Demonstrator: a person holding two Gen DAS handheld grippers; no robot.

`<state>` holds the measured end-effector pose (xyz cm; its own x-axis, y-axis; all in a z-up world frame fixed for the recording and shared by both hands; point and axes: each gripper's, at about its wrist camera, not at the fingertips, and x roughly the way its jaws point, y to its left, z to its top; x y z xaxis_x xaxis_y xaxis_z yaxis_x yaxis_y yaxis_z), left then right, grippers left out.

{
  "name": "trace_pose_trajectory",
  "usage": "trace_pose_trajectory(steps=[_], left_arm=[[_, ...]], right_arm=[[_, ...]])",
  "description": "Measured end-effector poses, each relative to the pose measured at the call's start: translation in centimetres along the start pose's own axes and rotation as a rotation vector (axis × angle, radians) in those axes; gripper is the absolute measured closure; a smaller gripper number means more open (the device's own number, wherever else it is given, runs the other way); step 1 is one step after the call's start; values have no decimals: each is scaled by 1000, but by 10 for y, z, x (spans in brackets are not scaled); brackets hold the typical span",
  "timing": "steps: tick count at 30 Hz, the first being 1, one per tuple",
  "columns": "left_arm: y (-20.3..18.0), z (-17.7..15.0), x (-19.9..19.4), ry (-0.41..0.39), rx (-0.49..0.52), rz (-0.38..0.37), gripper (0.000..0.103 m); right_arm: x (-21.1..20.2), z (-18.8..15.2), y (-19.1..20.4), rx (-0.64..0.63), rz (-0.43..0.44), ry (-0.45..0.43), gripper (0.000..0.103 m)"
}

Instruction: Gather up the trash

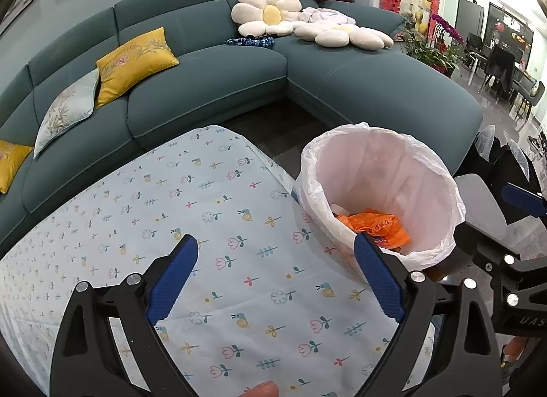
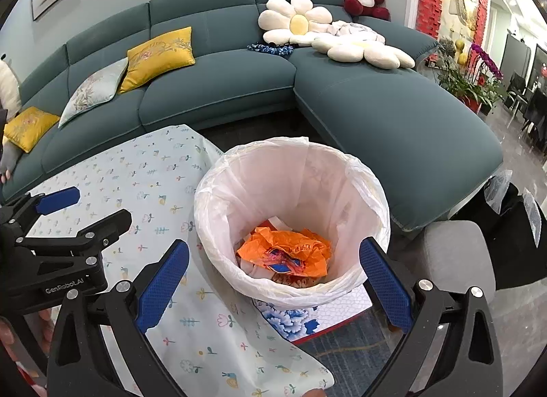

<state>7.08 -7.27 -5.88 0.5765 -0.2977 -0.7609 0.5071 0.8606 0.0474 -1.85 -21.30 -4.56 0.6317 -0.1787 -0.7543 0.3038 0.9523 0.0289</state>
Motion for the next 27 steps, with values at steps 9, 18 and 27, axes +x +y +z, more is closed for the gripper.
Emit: trace_pose_trajectory(steps=[9,18,27], left_arm=[[-4,1,-1,1,6,4,14],[-8,1,0,1,10,5,14],[-14,0,1,4,17,13,14]], right_arm=[[2,-2,-1,-8,-6,9,7],[3,-2,-2,-15,-14,12,7],[3,-6,-3,-17,-18,14,7]])
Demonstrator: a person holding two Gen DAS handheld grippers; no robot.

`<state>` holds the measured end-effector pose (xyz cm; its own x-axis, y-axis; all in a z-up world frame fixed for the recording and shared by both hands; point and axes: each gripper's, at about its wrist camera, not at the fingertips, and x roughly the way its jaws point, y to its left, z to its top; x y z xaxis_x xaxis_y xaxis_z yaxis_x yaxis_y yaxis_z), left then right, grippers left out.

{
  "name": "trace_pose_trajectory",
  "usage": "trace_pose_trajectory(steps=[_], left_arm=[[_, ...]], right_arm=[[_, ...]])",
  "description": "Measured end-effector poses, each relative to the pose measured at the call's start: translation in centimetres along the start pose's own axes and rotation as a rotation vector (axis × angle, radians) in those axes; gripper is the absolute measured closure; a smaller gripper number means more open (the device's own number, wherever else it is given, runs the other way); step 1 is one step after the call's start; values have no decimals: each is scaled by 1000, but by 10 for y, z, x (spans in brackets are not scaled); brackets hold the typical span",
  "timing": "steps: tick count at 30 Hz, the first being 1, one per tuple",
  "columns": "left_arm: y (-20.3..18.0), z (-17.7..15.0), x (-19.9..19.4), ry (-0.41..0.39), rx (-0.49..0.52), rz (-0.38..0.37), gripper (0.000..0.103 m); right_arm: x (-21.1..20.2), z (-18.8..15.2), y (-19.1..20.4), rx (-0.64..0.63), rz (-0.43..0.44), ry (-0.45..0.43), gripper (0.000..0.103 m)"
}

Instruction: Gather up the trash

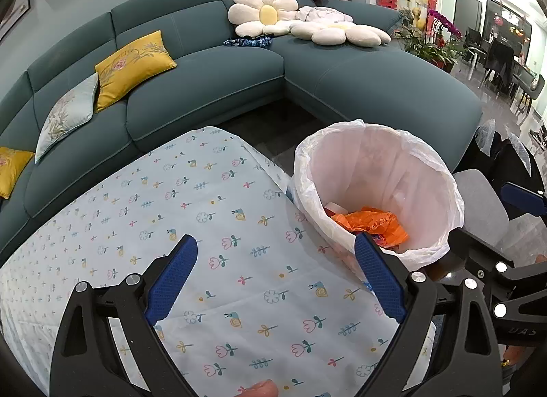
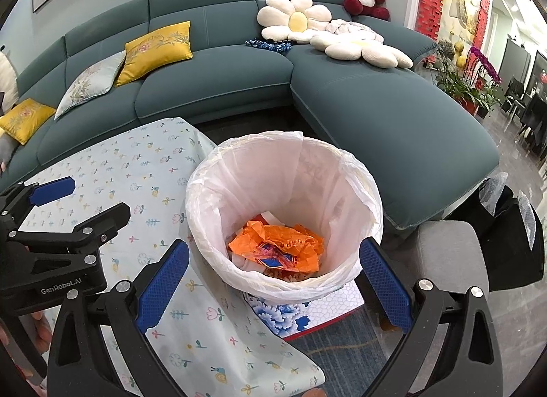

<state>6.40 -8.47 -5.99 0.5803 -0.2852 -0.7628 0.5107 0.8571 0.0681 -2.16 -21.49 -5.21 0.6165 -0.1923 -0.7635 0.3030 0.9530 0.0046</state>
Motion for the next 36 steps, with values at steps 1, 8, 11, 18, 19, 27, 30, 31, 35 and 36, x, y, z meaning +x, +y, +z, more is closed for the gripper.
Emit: trace_pose_trajectory(steps=[1,8,11,18,19,27,30,31,35,36], left_arm=[[-1,0,0,0,0,1,14],[-1,0,0,0,1,1,14],[-1,-1,1,3,-3,11,14],[-2,-1,2,3,-4,11,14],[-3,-1,2,1,-3,11,14],[-6,-3,2,5,7,4,14],[-7,-3,2,6,10,0,14],[-7,-3,2,5,11,0,14],[-8,-3,1,4,12,0,14],[-8,-3,1,4,12,1,14]], right_arm=[[0,0,0,1,0,0,7],[1,-1,-1,-1,-2,5,7],[2,-1,-1,-1,-2,7,7],[2,-1,-2,-4,-5,8,7],[2,-1,-2,-4,-6,8,7],[3,-2,-2,-10,-12,10,7],[3,-2,-2,-12,-12,11,7],[3,-2,-2,-12,-13,11,7],[3,-2,-2,-13,-13,11,7],[3,-2,-3,-14,-15,10,7]])
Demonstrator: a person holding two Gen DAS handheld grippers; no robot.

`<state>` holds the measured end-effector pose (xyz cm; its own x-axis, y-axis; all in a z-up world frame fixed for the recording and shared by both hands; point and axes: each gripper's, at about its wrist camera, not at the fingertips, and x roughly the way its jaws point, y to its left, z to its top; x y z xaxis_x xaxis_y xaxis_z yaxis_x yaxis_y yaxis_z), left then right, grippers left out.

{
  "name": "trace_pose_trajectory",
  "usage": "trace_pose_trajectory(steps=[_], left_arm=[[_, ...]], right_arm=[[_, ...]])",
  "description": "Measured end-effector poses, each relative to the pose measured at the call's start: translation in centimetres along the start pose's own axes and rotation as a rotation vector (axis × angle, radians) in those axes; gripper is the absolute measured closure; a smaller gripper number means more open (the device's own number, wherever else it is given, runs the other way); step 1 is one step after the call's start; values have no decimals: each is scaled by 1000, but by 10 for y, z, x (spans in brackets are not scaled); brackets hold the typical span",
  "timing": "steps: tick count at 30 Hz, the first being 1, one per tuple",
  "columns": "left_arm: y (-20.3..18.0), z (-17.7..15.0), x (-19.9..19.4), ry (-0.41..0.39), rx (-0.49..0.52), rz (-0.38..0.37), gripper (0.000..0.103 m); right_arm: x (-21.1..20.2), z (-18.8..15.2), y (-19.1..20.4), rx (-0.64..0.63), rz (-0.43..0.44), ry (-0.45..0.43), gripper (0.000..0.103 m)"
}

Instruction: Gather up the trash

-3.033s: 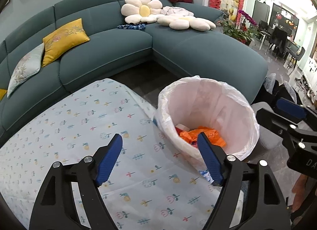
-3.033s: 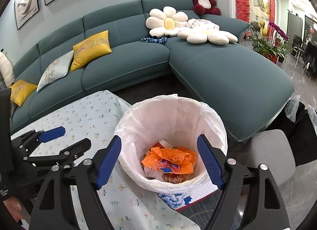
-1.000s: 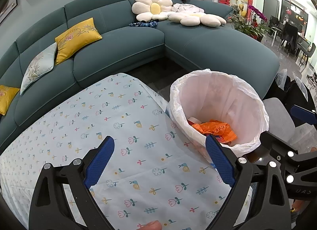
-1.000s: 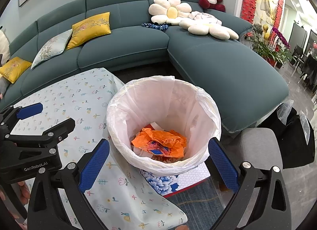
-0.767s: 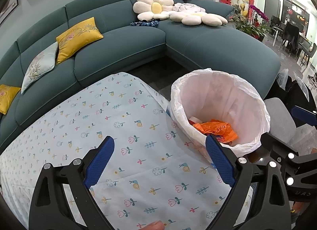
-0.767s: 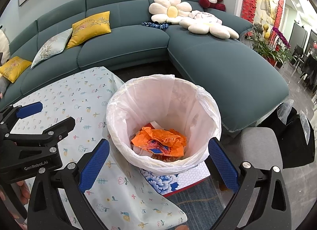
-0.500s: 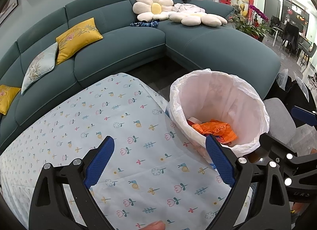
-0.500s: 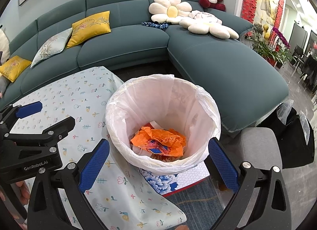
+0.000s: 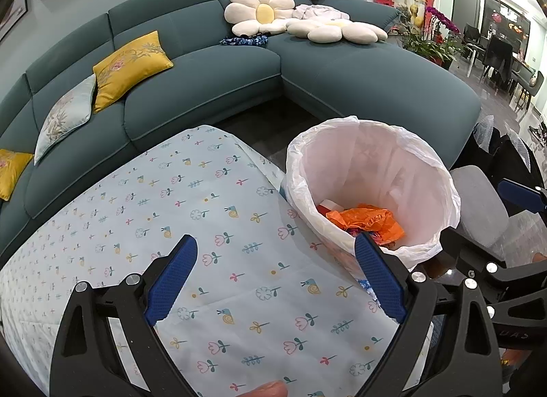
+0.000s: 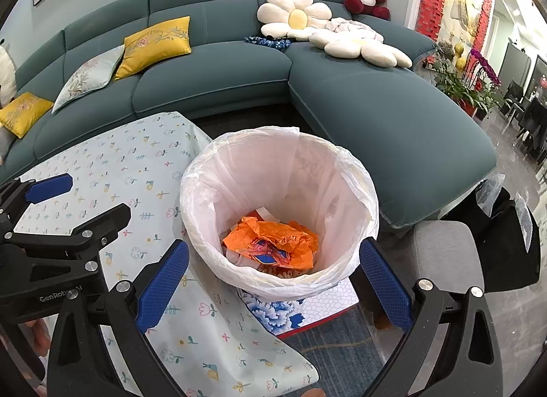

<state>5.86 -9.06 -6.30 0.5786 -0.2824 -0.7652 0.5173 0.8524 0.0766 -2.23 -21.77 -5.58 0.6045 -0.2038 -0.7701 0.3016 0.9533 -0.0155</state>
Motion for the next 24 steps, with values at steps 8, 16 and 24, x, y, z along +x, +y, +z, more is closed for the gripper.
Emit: trace_pose_trajectory(steps=[8,16,24], left_arm=[[-1,-1,0,2,-3,-2,14],[-4,-1,-2,-2,2,0,14],[-7,-1,-2,-5,4,1,14]], right_arm=[[0,-3,-2,-5,-12,2,7],[1,-3,-4,-6,-12,5,7],[1,-2,-4,-3,-15,5,7]])
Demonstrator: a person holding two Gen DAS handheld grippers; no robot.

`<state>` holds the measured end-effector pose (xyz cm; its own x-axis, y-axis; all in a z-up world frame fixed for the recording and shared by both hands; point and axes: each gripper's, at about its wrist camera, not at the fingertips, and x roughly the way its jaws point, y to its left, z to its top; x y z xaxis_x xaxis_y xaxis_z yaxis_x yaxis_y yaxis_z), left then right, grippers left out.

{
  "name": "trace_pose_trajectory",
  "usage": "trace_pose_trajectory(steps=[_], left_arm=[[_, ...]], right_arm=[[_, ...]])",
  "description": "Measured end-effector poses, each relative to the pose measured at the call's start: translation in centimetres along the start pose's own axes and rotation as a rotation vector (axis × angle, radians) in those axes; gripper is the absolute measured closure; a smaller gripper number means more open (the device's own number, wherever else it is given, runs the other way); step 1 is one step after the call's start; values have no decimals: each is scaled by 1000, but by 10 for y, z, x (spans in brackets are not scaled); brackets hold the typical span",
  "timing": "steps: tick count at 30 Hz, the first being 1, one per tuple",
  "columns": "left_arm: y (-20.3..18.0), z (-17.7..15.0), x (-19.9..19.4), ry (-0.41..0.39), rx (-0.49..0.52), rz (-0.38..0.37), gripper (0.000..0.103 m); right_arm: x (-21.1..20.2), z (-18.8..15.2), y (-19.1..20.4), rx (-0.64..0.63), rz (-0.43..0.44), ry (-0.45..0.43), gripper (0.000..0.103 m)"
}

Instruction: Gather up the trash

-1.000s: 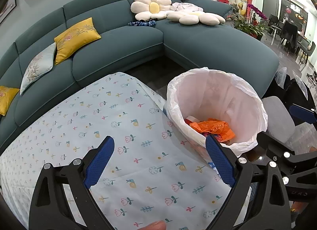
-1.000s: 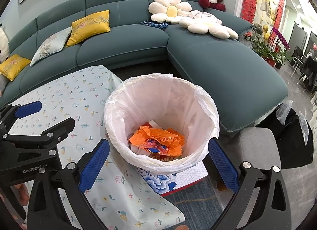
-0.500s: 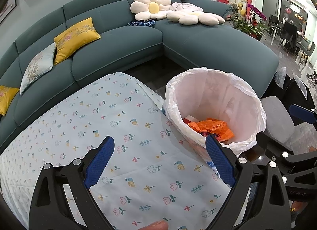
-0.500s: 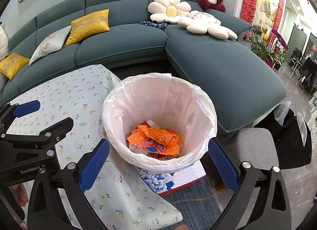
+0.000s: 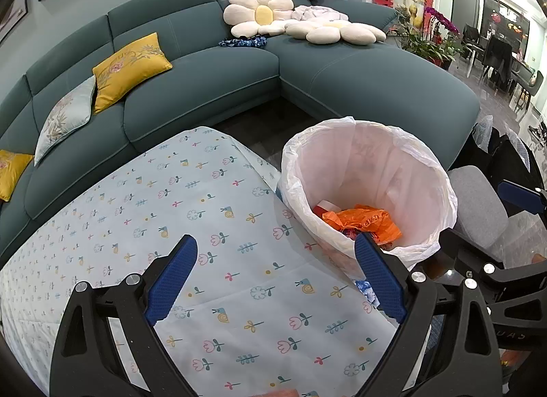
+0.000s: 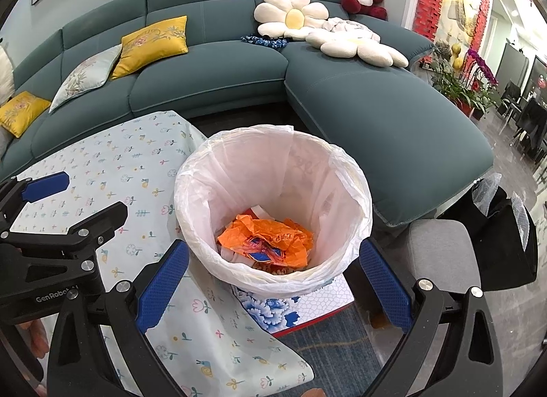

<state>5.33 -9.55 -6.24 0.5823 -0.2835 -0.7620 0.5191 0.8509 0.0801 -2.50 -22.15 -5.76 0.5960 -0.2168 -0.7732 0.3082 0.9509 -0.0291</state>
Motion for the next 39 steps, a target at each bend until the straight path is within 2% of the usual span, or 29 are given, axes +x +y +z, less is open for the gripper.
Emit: trace_pose_trajectory(steps=[16,39], left_arm=[[-5,0,1,-5,9,14,15],[-7,-6,8,36,-3,0,15]], right_arm=[[3,-5,-6,7,-7,14,7],[3,-8,-6,5,-9,20,7]])
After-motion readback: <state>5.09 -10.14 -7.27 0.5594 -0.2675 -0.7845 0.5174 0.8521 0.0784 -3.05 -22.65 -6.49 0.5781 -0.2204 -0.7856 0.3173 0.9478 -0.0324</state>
